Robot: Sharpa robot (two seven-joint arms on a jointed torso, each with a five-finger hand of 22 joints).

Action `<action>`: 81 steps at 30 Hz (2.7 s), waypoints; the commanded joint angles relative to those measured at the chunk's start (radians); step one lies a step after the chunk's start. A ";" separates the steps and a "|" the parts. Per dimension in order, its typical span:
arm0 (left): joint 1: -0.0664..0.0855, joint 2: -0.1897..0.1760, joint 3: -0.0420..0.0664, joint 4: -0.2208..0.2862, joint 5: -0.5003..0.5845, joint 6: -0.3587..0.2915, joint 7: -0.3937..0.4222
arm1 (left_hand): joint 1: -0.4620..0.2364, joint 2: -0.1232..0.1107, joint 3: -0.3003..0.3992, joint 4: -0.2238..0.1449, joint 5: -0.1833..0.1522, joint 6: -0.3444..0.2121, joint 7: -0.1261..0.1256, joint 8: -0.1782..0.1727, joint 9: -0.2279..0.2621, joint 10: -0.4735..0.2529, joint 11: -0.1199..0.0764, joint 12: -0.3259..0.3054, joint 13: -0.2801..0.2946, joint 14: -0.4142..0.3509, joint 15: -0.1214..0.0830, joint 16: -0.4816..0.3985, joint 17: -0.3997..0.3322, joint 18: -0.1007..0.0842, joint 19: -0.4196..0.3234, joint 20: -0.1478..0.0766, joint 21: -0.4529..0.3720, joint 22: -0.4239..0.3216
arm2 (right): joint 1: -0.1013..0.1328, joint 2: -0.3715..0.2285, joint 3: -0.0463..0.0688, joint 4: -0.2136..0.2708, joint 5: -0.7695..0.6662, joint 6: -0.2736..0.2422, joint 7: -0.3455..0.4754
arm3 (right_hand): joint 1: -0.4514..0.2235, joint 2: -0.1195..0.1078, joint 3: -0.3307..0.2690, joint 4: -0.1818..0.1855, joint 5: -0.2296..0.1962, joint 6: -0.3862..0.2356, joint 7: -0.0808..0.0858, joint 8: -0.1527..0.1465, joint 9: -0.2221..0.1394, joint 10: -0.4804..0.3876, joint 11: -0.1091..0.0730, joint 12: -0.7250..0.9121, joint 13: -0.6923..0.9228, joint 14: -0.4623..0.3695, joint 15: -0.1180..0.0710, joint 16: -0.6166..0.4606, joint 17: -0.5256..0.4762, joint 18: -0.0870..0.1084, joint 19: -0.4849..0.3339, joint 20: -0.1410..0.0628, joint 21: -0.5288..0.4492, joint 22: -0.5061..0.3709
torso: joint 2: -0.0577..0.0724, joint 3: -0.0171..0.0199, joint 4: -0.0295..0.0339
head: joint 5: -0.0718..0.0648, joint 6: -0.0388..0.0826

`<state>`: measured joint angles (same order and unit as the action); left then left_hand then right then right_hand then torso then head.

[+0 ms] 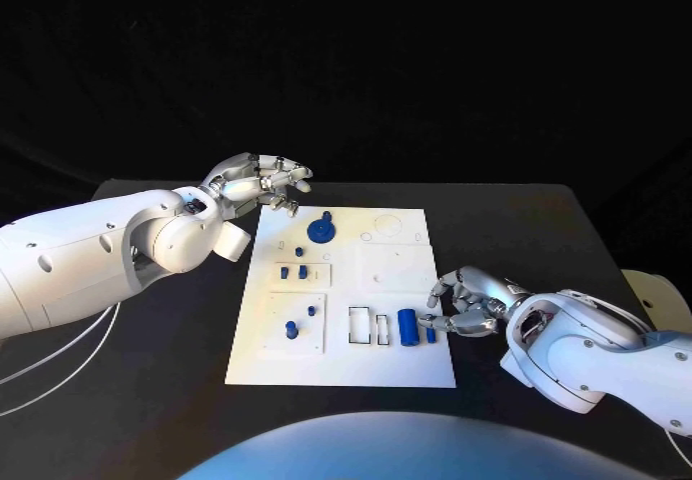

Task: Assemble the parts on the task board

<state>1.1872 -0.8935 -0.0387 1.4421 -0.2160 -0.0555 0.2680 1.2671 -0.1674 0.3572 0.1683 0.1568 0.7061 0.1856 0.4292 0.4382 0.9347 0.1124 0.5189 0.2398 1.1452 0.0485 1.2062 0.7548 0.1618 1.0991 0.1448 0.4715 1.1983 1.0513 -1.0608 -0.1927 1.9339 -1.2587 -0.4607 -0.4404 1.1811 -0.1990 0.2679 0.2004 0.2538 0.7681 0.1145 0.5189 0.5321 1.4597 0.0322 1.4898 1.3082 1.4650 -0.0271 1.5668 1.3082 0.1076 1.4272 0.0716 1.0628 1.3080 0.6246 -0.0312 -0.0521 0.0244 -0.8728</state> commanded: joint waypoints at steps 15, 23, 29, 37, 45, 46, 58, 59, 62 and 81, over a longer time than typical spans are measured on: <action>0.000 -0.006 0.001 0.015 -0.001 0.018 0.008 | 0.008 0.004 -0.006 0.002 -0.004 -0.010 -0.001 0.005 0.001 -0.006 0.002 0.006 0.002 -0.009 -0.003 -0.005 -0.002 0.019 -0.003 0.005 -0.001 -0.002 | -0.036 0.084 0.000 -0.032 -0.061 0.012 -0.103 | 0.007 -0.007 -0.037 0.044 0.000 0.044 -0.007 -0.006 -0.032 0.014 -0.002 0.000 0.127 0.106 -0.010 0.004 0.263 -0.011 0.003 -0.005 -0.003 0.035 | 0.001 0.0011 -0.0009 | 0.009 0.000; 0.000 -0.009 0.001 0.019 -0.005 0.042 -0.011 | 0.008 0.004 -0.009 0.004 -0.005 -0.011 0.000 0.007 0.001 -0.007 0.003 0.007 0.002 -0.011 -0.003 -0.007 -0.003 0.019 -0.004 0.005 -0.001 -0.002 | -0.041 0.105 0.000 -0.042 -0.063 0.022 -0.127 | 0.012 -0.006 -0.082 0.078 -0.005 0.055 -0.010 -0.005 -0.046 0.011 -0.005 -0.004 0.123 0.106 -0.012 0.004 0.263 -0.009 0.000 -0.007 -0.010 0.034 | 0.002 0.0020 -0.0016 | 0.012 0.000; 0.000 -0.011 0.001 0.020 -0.006 0.047 -0.016 | 0.008 0.004 -0.009 0.005 -0.005 -0.012 0.000 0.008 0.001 -0.007 0.003 0.008 0.002 -0.011 -0.002 -0.007 -0.003 0.019 -0.004 0.005 -0.001 -0.002 | -0.043 0.118 0.000 -0.055 -0.074 0.040 -0.147 | 0.018 0.001 -0.111 0.089 -0.013 0.063 -0.012 -0.001 -0.052 0.009 -0.006 -0.006 0.122 0.106 -0.013 0.004 0.263 -0.009 -0.001 -0.008 -0.012 0.034 | 0.002 0.0012 -0.0025 | 0.013 0.000; 0.000 -0.011 0.001 0.021 -0.007 0.050 -0.018 | 0.008 0.004 -0.009 0.005 -0.005 -0.012 0.000 0.008 0.001 -0.007 0.003 0.008 0.002 -0.011 -0.002 -0.007 -0.003 0.019 -0.004 0.005 -0.001 -0.002 | -0.047 0.131 0.000 -0.062 -0.076 0.056 -0.153 | 0.042 0.016 -0.127 0.087 -0.010 0.087 -0.020 0.014 -0.052 0.011 -0.012 -0.005 0.124 0.106 -0.018 0.004 0.263 -0.010 0.001 -0.010 -0.008 0.037 | 0.002 0.0012 -0.0019 | 0.012 0.000; 0.000 -0.012 0.001 0.022 -0.007 0.049 -0.019 | 0.008 0.004 -0.009 0.005 -0.005 -0.012 0.000 0.008 0.001 -0.007 0.003 0.008 0.002 -0.011 -0.002 -0.007 -0.003 0.019 -0.004 0.005 -0.001 -0.002 | -0.048 0.136 0.000 -0.061 -0.069 0.031 -0.136 | 0.087 0.031 -0.122 0.082 0.011 0.134 -0.040 0.047 -0.039 0.022 -0.029 0.002 0.138 0.106 -0.031 0.004 0.263 -0.011 0.005 -0.021 0.000 0.043 | 0.002 0.0011 -0.0017 | 0.012 0.000; 0.000 -0.012 0.001 0.022 -0.007 0.049 -0.019 | 0.008 0.004 -0.010 0.006 -0.005 -0.012 0.000 0.009 0.001 -0.008 0.003 0.009 0.003 -0.012 -0.002 -0.007 -0.003 0.019 -0.005 0.006 -0.001 -0.002 | -0.048 0.136 0.000 -0.061 -0.069 0.021 -0.132 | 0.098 0.034 -0.116 0.080 0.016 0.139 -0.043 0.051 -0.036 0.025 -0.032 0.004 0.141 0.106 -0.034 0.004 0.263 -0.011 0.005 -0.024 0.000 0.044 | 0.002 0.0012 -0.0017 | 0.012 0.000; 0.000 -0.013 0.001 0.022 -0.007 0.046 -0.019 | 0.008 0.004 -0.010 0.006 -0.005 -0.012 0.000 0.009 0.001 -0.008 0.003 0.009 0.003 -0.012 -0.002 -0.007 -0.003 0.019 -0.005 0.006 -0.001 -0.002 | -0.046 0.123 0.003 -0.027 -0.046 -0.064 -0.089 | 0.182 0.045 0.008 0.067 0.058 0.171 -0.069 0.066 -0.029 0.045 -0.057 0.018 0.168 0.106 -0.056 0.004 0.263 -0.013 0.011 -0.045 0.007 0.051 | 0.002 0.0009 -0.0026 | 0.012 0.000; 0.000 -0.013 0.001 0.021 -0.007 0.046 -0.019 | 0.008 0.004 -0.010 0.006 -0.005 -0.012 0.000 0.009 0.001 -0.008 0.003 0.009 0.003 -0.012 -0.002 -0.007 -0.003 0.019 -0.005 0.006 -0.001 -0.002 | -0.045 0.120 0.003 -0.020 -0.044 -0.070 -0.085 | 0.178 0.044 0.015 0.070 0.061 0.173 -0.069 0.066 -0.029 0.047 -0.057 0.019 0.171 0.106 -0.056 0.004 0.263 -0.013 0.010 -0.046 0.005 0.051 | 0.002 0.0010 -0.0023 | 0.011 0.000; 0.000 -0.012 0.001 0.021 -0.007 0.046 -0.019 | 0.008 0.004 -0.010 0.006 -0.005 -0.012 0.000 0.009 0.001 -0.008 0.003 0.009 0.003 -0.012 -0.002 -0.007 -0.003 0.019 -0.005 0.006 -0.001 -0.002 | -0.039 0.115 0.006 0.000 -0.043 -0.083 -0.072 | 0.166 0.039 0.034 0.077 0.070 0.180 -0.072 0.066 -0.029 0.055 -0.059 0.026 0.181 0.106 -0.058 0.004 0.263 -0.013 0.011 -0.047 0.005 0.052 | 0.001 0.0007 -0.0026 | 0.009 0.000; 0.000 -0.009 0.001 0.021 -0.007 0.049 -0.019 | 0.008 0.004 -0.010 0.006 -0.005 -0.012 0.000 0.009 0.001 -0.008 0.003 0.009 0.003 -0.012 -0.002 -0.007 -0.003 0.019 -0.005 0.006 -0.001 -0.002 | -0.026 0.173 0.010 -0.015 0.029 -0.063 -0.065 | 0.043 0.029 0.100 0.087 0.083 0.212 -0.076 0.058 -0.033 0.065 -0.063 0.032 0.194 0.106 -0.062 0.004 0.263 -0.014 0.014 -0.051 0.006 0.057 | 0.004 0.0011 -0.0016 | 0.015 0.000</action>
<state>1.1871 -0.9048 -0.0387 1.4608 -0.2225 -0.0231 0.2441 1.2671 -0.1675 0.3531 0.1724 0.1570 0.6988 0.1855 0.4339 0.4381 0.9310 0.1162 0.5226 0.2412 1.1417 0.0448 1.2027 0.7522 0.1618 1.0969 0.1469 0.4715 1.1976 1.0259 -0.8965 -0.1834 1.9243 -1.2557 -0.5392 -0.5086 1.2510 -0.1651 0.2389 0.2722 0.3324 0.9162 0.0958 0.5733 0.4937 1.4665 -0.0253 1.5198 1.3074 1.4667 -0.0826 1.5667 1.3075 0.1078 1.4430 0.0268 1.0688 1.3080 0.6277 -0.0304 -0.0539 0.0379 -0.8728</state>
